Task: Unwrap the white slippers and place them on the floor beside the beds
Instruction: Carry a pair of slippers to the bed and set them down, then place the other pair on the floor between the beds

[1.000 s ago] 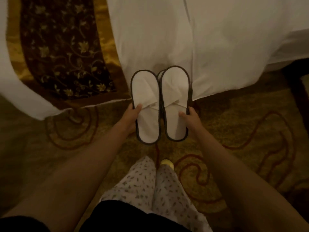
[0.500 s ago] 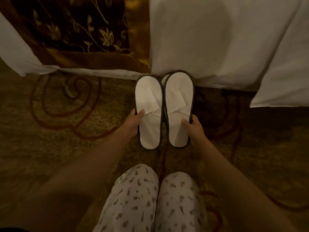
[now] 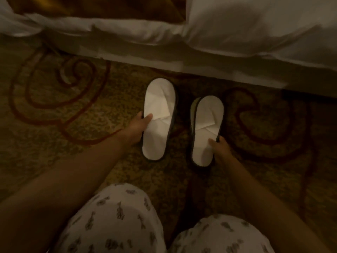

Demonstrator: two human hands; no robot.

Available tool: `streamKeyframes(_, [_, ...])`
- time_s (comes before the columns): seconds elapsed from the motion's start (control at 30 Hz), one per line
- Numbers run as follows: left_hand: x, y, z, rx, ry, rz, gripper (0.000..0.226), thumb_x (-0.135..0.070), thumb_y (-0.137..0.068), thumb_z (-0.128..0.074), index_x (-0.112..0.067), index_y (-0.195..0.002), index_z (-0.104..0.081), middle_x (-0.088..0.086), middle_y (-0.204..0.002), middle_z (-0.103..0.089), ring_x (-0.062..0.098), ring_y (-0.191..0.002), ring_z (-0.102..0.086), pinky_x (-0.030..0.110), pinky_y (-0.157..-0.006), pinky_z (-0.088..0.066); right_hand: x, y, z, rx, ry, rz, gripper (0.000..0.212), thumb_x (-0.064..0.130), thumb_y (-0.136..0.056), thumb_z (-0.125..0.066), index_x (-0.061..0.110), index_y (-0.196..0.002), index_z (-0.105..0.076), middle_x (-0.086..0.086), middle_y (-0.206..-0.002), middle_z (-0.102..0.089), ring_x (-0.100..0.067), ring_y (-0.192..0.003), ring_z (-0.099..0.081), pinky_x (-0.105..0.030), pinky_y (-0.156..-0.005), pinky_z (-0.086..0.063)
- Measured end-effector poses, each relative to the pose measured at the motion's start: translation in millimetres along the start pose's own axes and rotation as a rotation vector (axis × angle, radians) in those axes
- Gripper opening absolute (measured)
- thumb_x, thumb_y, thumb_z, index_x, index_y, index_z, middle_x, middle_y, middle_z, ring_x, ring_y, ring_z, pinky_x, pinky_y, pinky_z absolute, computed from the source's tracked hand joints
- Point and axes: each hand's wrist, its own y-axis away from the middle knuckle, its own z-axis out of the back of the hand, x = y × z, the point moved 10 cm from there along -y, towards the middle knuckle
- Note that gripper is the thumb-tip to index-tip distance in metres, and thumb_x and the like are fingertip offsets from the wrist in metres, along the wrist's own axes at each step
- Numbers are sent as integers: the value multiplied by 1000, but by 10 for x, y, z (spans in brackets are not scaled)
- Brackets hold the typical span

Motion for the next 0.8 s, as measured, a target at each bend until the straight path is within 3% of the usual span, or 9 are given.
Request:
streamKeyframes(0.1, [-86,15,53,-42,28,-22,49,-22,-97,-46,-14,-143,-31,12,-141,-46,26,-120,-49,36,-96,-44,20,10,-76,-54,106,13,54,16,-91,-56,3,-139,-34,-19,-142,-42,-37,-127,-43,-48,-103,-42])
streamKeyframes(0.3, [-89,53,-100,51,-36,-22,52,-24,-97,-46,-14,-144,-30,12,-142,-45,24,-118,-50,37,-97,-45,242,64,-15,-157,566,155,54,25,-90,-57,0,-135,-38,-21,-141,-37,-37,-127,-40,-46,-105,-38])
streamKeyframes(0.5, [-152,101,-165,33,-181,-49,49,-28,-96,-46,-15,-142,-32,12,-140,-47,28,-121,-50,38,-94,-46,334,141,81,-254,734,257,50,22,-94,-49,-2,-135,-35,-25,-138,-39,-38,-126,-38,-43,-107,-32])
streamKeyframes(0.63, [-279,66,-234,-8,-593,-227,45,-30,-97,-44,-10,-136,-39,15,-134,-51,31,-119,-51,33,-94,-41,877,482,-66,-373,746,663,45,16,-93,-47,1,-135,-38,-22,-135,-43,-34,-124,-39,-40,-106,-32])
streamKeyframes(0.73, [-410,88,-433,0,-990,-455,38,-25,-97,-43,-2,-127,-45,24,-119,-58,37,-107,-55,37,-84,-44,1341,830,-441,-255,740,1039,54,13,-90,-52,4,-139,-34,-18,-144,-39,-31,-132,-36,-39,-113,-26])
streamKeyframes(0.8, [-488,189,-567,3,-1193,-574,35,-25,-96,-43,-3,-123,-48,23,-112,-60,37,-104,-55,40,-79,-44,1494,996,-712,-161,905,1160,63,13,-87,-55,8,-144,-28,-14,-151,-31,-29,-139,-28,-41,-116,-19])
